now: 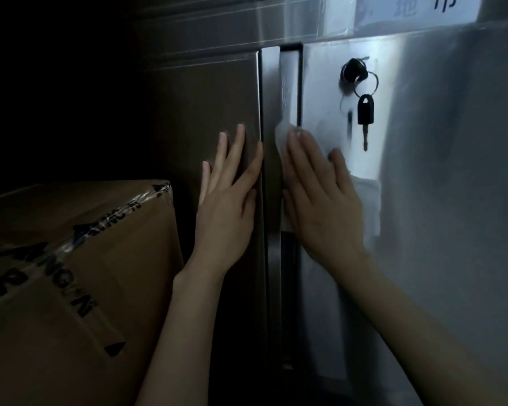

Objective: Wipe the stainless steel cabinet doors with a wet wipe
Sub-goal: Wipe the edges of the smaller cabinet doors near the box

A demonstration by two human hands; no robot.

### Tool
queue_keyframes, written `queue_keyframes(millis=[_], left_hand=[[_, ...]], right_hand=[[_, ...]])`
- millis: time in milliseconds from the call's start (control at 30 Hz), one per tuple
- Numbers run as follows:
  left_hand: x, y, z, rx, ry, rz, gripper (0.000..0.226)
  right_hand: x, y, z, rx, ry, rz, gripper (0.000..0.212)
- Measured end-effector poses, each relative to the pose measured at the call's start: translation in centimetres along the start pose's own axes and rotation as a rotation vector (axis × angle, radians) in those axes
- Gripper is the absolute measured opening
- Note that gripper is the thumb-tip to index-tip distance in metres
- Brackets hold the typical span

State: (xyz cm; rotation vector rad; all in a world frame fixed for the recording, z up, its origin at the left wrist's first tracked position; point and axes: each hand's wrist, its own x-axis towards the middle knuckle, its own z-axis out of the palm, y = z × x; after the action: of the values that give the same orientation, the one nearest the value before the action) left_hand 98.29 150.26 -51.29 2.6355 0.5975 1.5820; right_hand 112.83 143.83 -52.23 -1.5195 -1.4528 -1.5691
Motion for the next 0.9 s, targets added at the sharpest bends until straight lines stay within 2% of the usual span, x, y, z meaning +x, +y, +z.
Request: queue_keyframes(millis=[133, 367, 533, 667, 767, 900], left_hand=[[0.0, 0.0, 0.0, 0.018, -0.011, -0.007, 0.077], [-0.1, -0.2, 0.2, 0.029, 0.025, 0.011, 0.083], [-0.1, -0.1, 0.2, 0.049, 0.017, 0.009, 0.082], [-0.1, 0.5, 0.0, 0.059, -0.011, -0.025, 0.082], [-0.5, 1.0, -0.2, 0.052, -0.037, -0.043, 0.08], [-2.5, 3.0, 0.8, 0.114, 0.002, -0.036, 0.07]], right_hand=[[-4.4, -0.7, -0.4, 0.074, -0.075, -0.088, 0.046], [-3.2, 0.1, -0.6, 0.299, 0.012, -0.072, 0.036], [-4.8, 1.0, -1.8, 0.29, -0.103, -0.135, 0.037], [-6.1, 2.3, -3.4, 0.321, -0.161, -0.218, 0.026], [-6.5, 3.9, -6.1, 0.239, -0.124, -0.194, 0.017], [-6.6, 7.3, -10.7, 0.163, -0.246, -0.135, 0.011]])
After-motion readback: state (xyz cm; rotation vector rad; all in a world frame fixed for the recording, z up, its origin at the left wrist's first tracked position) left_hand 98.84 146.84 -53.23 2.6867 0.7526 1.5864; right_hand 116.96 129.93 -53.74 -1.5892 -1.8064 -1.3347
